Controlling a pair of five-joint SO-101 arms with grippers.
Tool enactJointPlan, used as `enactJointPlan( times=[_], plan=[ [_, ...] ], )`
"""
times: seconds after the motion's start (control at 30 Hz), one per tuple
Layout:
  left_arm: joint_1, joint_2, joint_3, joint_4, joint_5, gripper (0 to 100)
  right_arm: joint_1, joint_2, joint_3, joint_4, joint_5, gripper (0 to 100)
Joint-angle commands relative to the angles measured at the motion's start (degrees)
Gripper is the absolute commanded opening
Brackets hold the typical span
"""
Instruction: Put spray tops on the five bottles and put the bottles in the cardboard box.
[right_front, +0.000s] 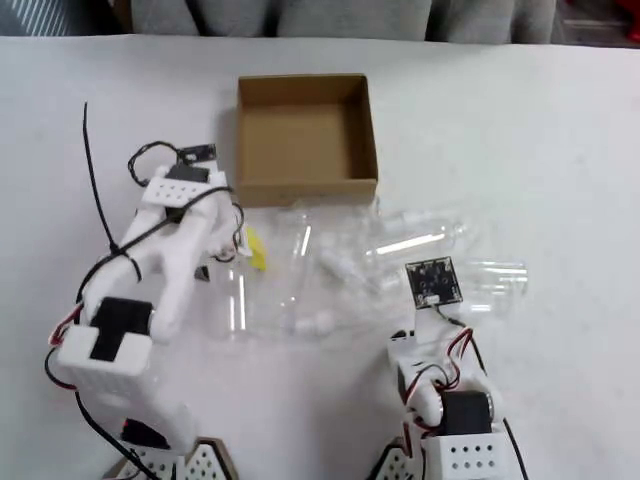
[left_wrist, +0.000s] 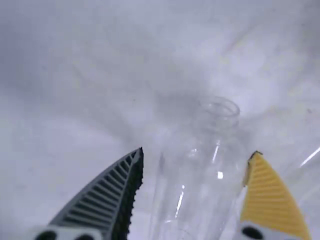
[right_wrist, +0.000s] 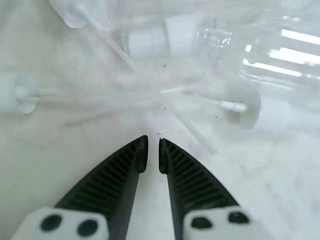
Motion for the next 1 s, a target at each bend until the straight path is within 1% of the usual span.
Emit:
enactJointPlan(
  times=[0.0, 0.13, 0.2, 0.3, 0.4, 0.43, 0.5, 0.57, 0.63, 0.7, 0.77, 0.83, 0.9, 0.93, 0.97],
  plan=[
    [-0.5, 0.1, -4.0, 2.0, 0.4, 35, 0.7, -0.4, 0.4, -1.1, -0.4, 1.7],
    [0.5, 0.1, -4.1, 1.9, 0.2, 35, 0.7, -0.4, 0.4, -1.1, -0.4, 1.7],
    [1.7, 0.1, -4.0, 1.9, 0.2, 32, 0.7, -0.4, 0.4, -1.1, -0.4, 1.7],
    [3.1, 0.1, -3.4, 1.0, -0.6, 21, 0.8, -0.4, 0.4, -1.1, -0.4, 1.7],
    [3.0, 0.1, -3.0, -0.5, -5.0, 4, 0.8, -0.4, 0.4, -1.1, -0.4, 1.7],
    [2.9, 0.1, -3.2, -0.5, -6.1, 1, 0.8, -0.4, 0.4, -1.1, -0.4, 1.7],
    [2.8, 0.1, -3.3, -0.4, -6.4, 4, 0.8, -0.4, 0.4, -1.1, -0.4, 1.7],
    [2.7, 0.0, -3.3, -0.4, -6.6, 4, 0.8, -0.4, 0.4, -1.0, -0.4, 1.7],
    [2.7, 0.0, -3.5, -0.5, -6.9, 2, 2.3, -0.4, 0.0, -0.9, -0.4, 1.7],
    [2.6, 0.0, -3.5, -0.5, -6.9, 2, 6.0, -0.4, -2.3, -1.0, -0.4, 1.7],
    [2.6, 0.0, -3.5, -0.8, -6.9, 2, 11.6, -0.4, -4.7, -1.4, -0.4, 1.9],
    [2.0, 0.0, -3.5, -1.8, -6.9, 2, 15.9, -0.4, -5.7, -5.5, -0.3, 2.1],
    [0.6, 0.0, -3.5, -2.3, -7.0, 2, 18.3, -0.3, -5.8, -11.5, -0.2, 2.1],
    [-0.3, -0.1, -3.5, -2.5, -7.0, 2, 18.9, -0.2, -5.7, -13.5, 0.6, 2.1],
    [-1.2, -0.3, -3.5, -2.9, -7.7, 2, 19.2, -0.2, -5.5, -15.1, 3.7, 2.1]
  ],
)
